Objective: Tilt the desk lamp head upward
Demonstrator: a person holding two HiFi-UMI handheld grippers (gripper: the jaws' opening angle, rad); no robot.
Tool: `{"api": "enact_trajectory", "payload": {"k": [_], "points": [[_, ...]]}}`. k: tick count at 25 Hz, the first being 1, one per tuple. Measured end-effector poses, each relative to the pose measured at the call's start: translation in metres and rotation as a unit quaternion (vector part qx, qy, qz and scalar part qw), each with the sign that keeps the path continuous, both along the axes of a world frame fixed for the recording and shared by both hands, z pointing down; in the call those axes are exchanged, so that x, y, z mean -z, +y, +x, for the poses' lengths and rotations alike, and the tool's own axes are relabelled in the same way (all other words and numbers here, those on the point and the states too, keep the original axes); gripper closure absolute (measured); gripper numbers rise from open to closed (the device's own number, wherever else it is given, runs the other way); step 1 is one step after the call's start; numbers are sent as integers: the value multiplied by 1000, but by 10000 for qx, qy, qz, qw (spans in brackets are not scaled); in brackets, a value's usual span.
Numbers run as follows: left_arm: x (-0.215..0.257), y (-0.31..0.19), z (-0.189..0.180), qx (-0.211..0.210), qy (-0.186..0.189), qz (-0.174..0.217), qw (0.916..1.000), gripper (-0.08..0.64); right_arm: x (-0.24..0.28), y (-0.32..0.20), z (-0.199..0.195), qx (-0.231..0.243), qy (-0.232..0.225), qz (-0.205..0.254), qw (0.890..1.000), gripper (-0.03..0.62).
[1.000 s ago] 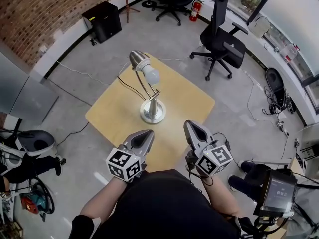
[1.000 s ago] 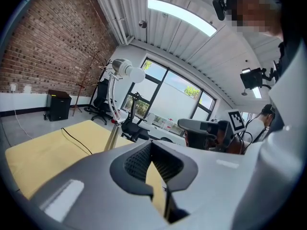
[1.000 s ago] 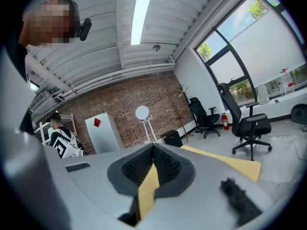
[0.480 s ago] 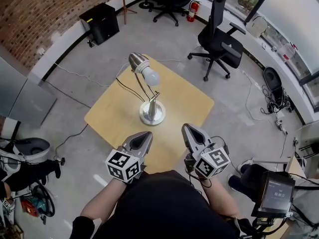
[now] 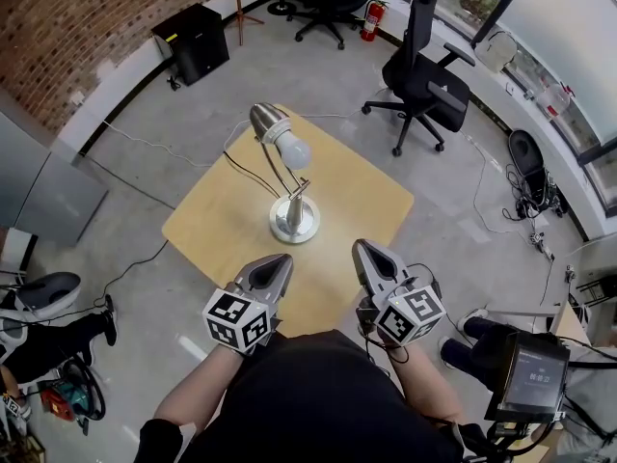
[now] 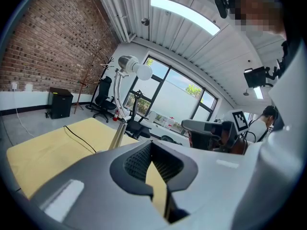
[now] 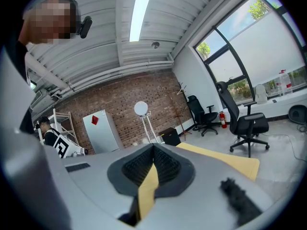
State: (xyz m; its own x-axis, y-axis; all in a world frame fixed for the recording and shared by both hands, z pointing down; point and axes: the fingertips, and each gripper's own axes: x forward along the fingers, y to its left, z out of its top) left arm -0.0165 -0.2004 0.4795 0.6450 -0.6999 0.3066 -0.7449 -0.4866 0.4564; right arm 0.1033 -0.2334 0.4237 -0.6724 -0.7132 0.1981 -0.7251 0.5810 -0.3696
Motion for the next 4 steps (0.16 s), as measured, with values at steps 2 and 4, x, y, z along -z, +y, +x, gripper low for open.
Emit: {"api": "enact_trajectory", "payload": {"k": [2, 4], "points": [[1, -2, -2, 8, 3, -7, 10000, 554, 1, -2, -2, 6, 5, -6, 10000, 588], [1, -3, -3, 14, 7, -15, 10000, 554, 2, -3, -4, 14, 9, -10, 10000, 588]]}}
